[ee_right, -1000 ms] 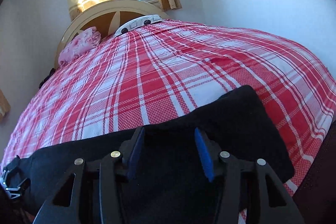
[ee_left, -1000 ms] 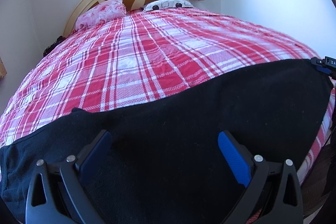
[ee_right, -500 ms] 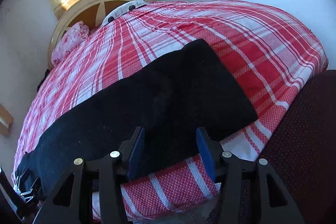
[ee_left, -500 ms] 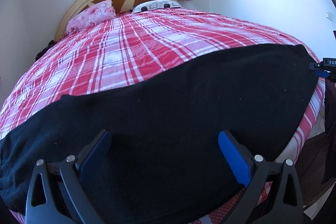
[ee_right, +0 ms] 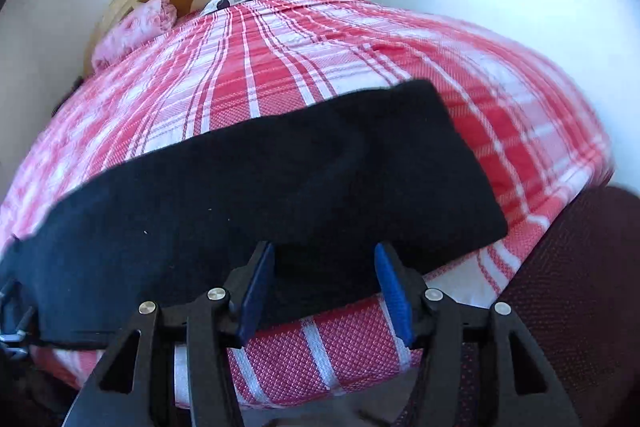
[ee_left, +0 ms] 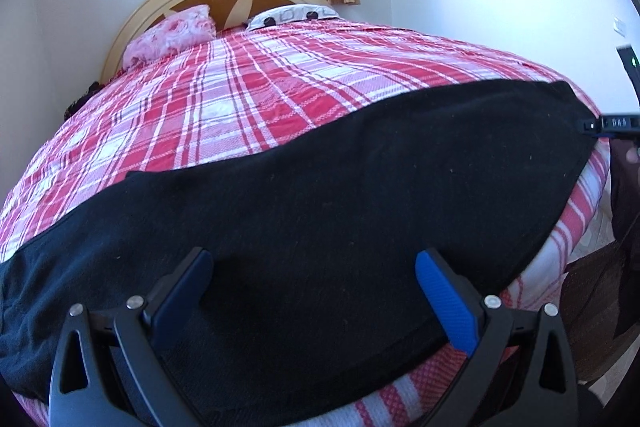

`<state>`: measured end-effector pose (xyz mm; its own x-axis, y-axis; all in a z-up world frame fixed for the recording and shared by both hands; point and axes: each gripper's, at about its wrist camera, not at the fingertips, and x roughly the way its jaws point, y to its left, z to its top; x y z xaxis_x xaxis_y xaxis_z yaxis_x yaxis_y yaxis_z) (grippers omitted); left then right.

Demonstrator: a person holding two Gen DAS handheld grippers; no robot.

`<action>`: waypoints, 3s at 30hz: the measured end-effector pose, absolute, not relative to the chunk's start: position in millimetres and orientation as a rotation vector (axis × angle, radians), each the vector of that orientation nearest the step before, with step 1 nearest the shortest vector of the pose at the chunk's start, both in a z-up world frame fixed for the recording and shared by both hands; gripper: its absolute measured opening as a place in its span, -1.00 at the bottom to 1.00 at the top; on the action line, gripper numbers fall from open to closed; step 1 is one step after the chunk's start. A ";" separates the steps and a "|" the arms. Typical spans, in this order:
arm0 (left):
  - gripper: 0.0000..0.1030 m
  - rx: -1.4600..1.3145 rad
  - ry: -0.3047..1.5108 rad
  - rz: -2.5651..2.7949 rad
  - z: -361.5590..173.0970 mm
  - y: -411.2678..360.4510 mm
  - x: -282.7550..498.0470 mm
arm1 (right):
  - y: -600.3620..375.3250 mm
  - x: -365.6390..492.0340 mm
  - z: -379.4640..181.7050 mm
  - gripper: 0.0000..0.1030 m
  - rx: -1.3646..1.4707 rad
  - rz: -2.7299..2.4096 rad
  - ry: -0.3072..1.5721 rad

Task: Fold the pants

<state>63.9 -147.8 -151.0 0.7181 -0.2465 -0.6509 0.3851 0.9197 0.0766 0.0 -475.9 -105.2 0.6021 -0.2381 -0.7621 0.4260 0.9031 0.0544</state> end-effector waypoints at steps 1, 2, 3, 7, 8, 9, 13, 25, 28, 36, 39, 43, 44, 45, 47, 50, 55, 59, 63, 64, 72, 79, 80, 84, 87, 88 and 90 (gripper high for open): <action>1.00 0.205 0.684 -0.352 -148.1 -146.6 63.4 | -477.4 -1.1 -106.1 0.07 0.250 -0.388 0.842; 1.00 0.195 0.671 -0.354 -143.1 -144.9 62.2 | -480.2 -2.2 -106.6 0.08 0.267 -0.383 0.841; 1.00 0.193 0.662 -0.350 -139.2 -144.4 62.2 | -482.6 -2.9 -106.0 0.09 0.273 -0.387 0.847; 1.00 0.193 0.647 -0.353 -124.7 -147.9 67.9 | -493.0 -8.3 -89.4 0.09 0.266 -0.419 0.811; 1.00 0.204 0.649 -0.354 -122.9 -151.1 70.2 | -500.4 -8.2 -85.6 0.09 0.271 -0.416 0.809; 1.00 0.213 0.652 -0.353 -121.2 -155.0 72.4 | -505.7 -7.9 -83.1 0.09 0.280 -0.414 0.804; 1.00 0.220 0.668 -0.383 -116.6 -168.7 80.4 | -550.8 -12.3 -73.0 0.09 0.325 -0.445 0.764; 1.00 0.221 0.747 -0.373 -143.7 -208.5 102.3 | -608.3 -9.3 -101.2 0.09 0.516 -0.314 0.737; 1.00 0.189 0.744 -0.390 -144.5 -203.3 101.4 | -607.3 -7.0 -103.4 0.12 0.510 -0.290 0.730; 1.00 0.164 0.752 -0.407 -146.3 -201.0 102.1 | -606.8 -8.3 -105.0 0.01 0.548 -0.219 0.715; 1.00 0.157 0.754 -0.409 -146.9 -200.2 103.4 | -611.8 -10.0 -107.6 -0.01 0.593 -0.205 0.713; 1.00 0.150 0.752 -0.412 -147.6 -199.6 102.8 | -610.0 -8.3 -105.4 -0.15 0.546 -0.198 0.738; 1.00 0.148 0.749 -0.412 -148.1 -199.8 102.7 | -613.6 -9.3 -107.1 -0.18 0.556 -0.217 0.732; 1.00 0.148 0.747 -0.412 -148.4 -199.9 102.9 | -615.0 -9.6 -108.9 -0.17 0.569 -0.214 0.727; 1.00 0.148 0.746 -0.411 -148.3 -200.1 102.7 | -611.0 -7.4 -109.1 -0.17 0.549 -0.220 0.735; 1.00 0.147 0.745 -0.412 -148.4 -200.1 102.5 | -606.3 -4.8 -108.2 -0.17 0.555 -0.173 0.732; 1.00 0.146 0.745 -0.413 -148.4 -200.4 102.7 | -608.6 -5.0 -109.6 -0.29 0.559 -0.164 0.735; 1.00 0.144 0.746 -0.414 -147.9 -200.0 103.2 | -599.6 -0.8 -108.3 -0.74 0.528 -0.132 0.740; 1.00 0.139 0.747 -0.420 -147.1 -198.8 102.9 | -597.4 -3.6 -106.8 -0.75 0.524 -0.144 0.729; 1.00 0.138 0.747 -0.422 -146.4 -198.5 102.3 | -597.6 -4.0 -106.4 -0.75 0.531 -0.149 0.723; 1.00 0.136 0.748 -0.429 -147.4 -195.7 100.9 | -585.8 -12.4 -94.5 -0.76 0.453 -0.217 0.702; 1.00 0.143 0.752 -0.423 -145.3 -192.8 98.8 | -588.7 -13.3 -95.6 -0.76 0.462 -0.242 0.706; 1.00 0.142 0.750 -0.421 -143.8 -191.3 97.9 | -586.5 -15.0 -91.9 -0.76 0.455 -0.246 0.697; 1.00 0.143 0.724 -0.401 -132.8 -179.2 93.2 | -565.0 -21.8 -67.1 -0.76 0.401 -0.258 0.653; 1.00 0.131 0.700 -0.382 -124.5 -163.1 89.1 | -534.7 -22.0 -47.7 -0.76 0.329 -0.270 0.636; 1.00 0.124 0.697 -0.372 -121.9 -156.8 88.6 | -517.1 -20.4 -40.8 -0.76 0.290 -0.265 0.632; 1.00 0.107 0.689 -0.350 -117.1 -142.0 87.6 | -482.9 -15.5 -31.7 -0.76 0.207 -0.261 0.634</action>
<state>87.6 -142.0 -117.1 0.7161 -0.2802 -0.6393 0.3506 0.9364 -0.0177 -15.5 -482.9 -31.7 0.7751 -0.1765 -0.6067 0.3020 0.9469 0.1103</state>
